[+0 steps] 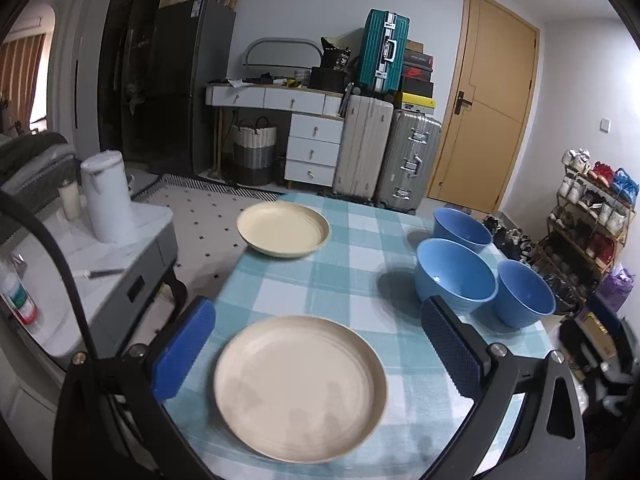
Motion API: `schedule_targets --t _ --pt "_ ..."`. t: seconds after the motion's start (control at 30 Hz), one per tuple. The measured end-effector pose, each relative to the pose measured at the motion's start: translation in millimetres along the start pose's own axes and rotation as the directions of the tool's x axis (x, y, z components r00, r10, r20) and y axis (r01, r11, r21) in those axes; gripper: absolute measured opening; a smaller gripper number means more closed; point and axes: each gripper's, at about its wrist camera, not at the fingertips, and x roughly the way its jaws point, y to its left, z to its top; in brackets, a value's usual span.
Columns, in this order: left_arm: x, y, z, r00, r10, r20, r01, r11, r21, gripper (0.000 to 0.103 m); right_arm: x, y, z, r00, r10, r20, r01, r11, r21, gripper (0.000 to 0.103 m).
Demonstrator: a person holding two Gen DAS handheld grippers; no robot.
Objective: Organize plates and bowls
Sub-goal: 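Move both grippers toward the remaining single cream plate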
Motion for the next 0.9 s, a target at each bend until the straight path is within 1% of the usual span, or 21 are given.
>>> schedule_targets --t 0.07,0.1,0.13,0.23,0.3,0.37,0.4,0.47,0.5,0.57,0.6,0.67,0.73,0.77,0.83,0.87,0.9 --pt "0.1 4.4 8.9 1.0 0.01 0.003 -0.01 1.0 0.008 0.103 4.7 6.0 15.6 0.999 0.034 0.003 -0.034 0.999 -0.002 0.102" --pt "3.4 6.9 17.3 1.0 -0.005 -0.01 0.005 1.0 0.023 0.103 7.5 8.7 23.5 0.999 0.053 0.001 -0.053 0.999 0.003 0.102" --pt "5.2 8.2 24.3 1.0 -0.001 -0.016 0.002 0.999 0.039 0.103 12.9 11.9 34.4 0.996 0.086 -0.007 -0.086 0.996 0.02 0.102" --pt "10.3 17.9 50.6 0.999 0.051 -0.013 -0.05 0.997 0.063 0.103 26.2 20.5 60.9 0.988 0.152 -0.016 -0.151 0.987 0.055 0.102" --pt "15.5 32.8 70.9 0.997 0.082 -0.012 -0.081 0.996 0.039 0.103 36.9 28.7 81.1 0.982 0.188 -0.012 -0.187 0.98 0.064 0.102" --pt "22.6 46.5 85.5 0.995 0.094 -0.017 -0.094 0.995 0.012 0.103 50.7 38.4 101.4 0.972 0.236 -0.003 -0.236 0.97 0.062 0.102" --pt "30.8 57.1 95.4 0.993 0.109 -0.034 -0.109 0.994 -0.01 0.103 60.6 43.0 111.3 0.963 0.271 -0.003 -0.27 0.96 0.069 0.102" --pt "47.7 72.0 107.1 0.99 0.123 -0.075 -0.126 0.991 -0.039 0.103 78.8 50.5 126.6 0.956 0.292 -0.006 -0.291 0.953 0.082 0.102" --pt "61.9 81.3 112.4 0.985 0.137 -0.109 -0.144 0.988 -0.057 0.103 90.0 54.0 133.2 0.954 0.297 -0.023 -0.295 0.952 0.085 0.102" --pt "87.5 95.9 116.2 0.974 0.154 -0.165 -0.17 0.982 -0.085 0.103 122.3 65.6 147.7 0.951 0.296 -0.092 -0.287 0.953 0.092 0.102" --pt "96.0 99.2 115.6 0.971 0.159 -0.179 -0.176 0.98 -0.087 0.103 139.2 70.1 153.2 0.95 0.286 -0.125 -0.276 0.957 0.094 0.102" --pt "127.4 106.9 114.1 0.954 0.185 -0.236 -0.207 0.976 -0.068 0.103 169.2 76.4 160.1 0.951 0.258 -0.17 -0.246 0.965 0.089 0.102" --pt "151.3 109.8 110.4 0.941 0.202 -0.271 -0.222 0.974 -0.044 0.103 202.7 79.5 164.6 0.954 0.215 -0.207 -0.204 0.976 0.076 0.102" --pt "162.5 110.4 109.0 0.937 0.197 -0.288 -0.215 0.976 -0.032 0.103 216.3 80.1 165.8 0.953 0.214 -0.216 -0.203 0.977 0.071 0.102" --pt "189.0 114.4 106.9 0.924 0.221 -0.311 -0.235 0.972 -0.009 0.103 249.0 80.8 166.6 0.95 0.189 -0.25 -0.183 0.982 0.047 0.102" --pt "200.0 117.0 106.8 0.919 0.226 -0.323 -0.24 0.971 -0.006 0.103 268.1 80.3 165.0 0.944 0.181 -0.275 -0.177 0.983 0.039 0.102" --pt "214.8 121.5 106.3 0.913 0.218 -0.344 -0.237 0.971 -0.013 0.103 288.7 80.6 164.2 0.933 0.174 -0.314 -0.172 0.984 0.033 0.102"
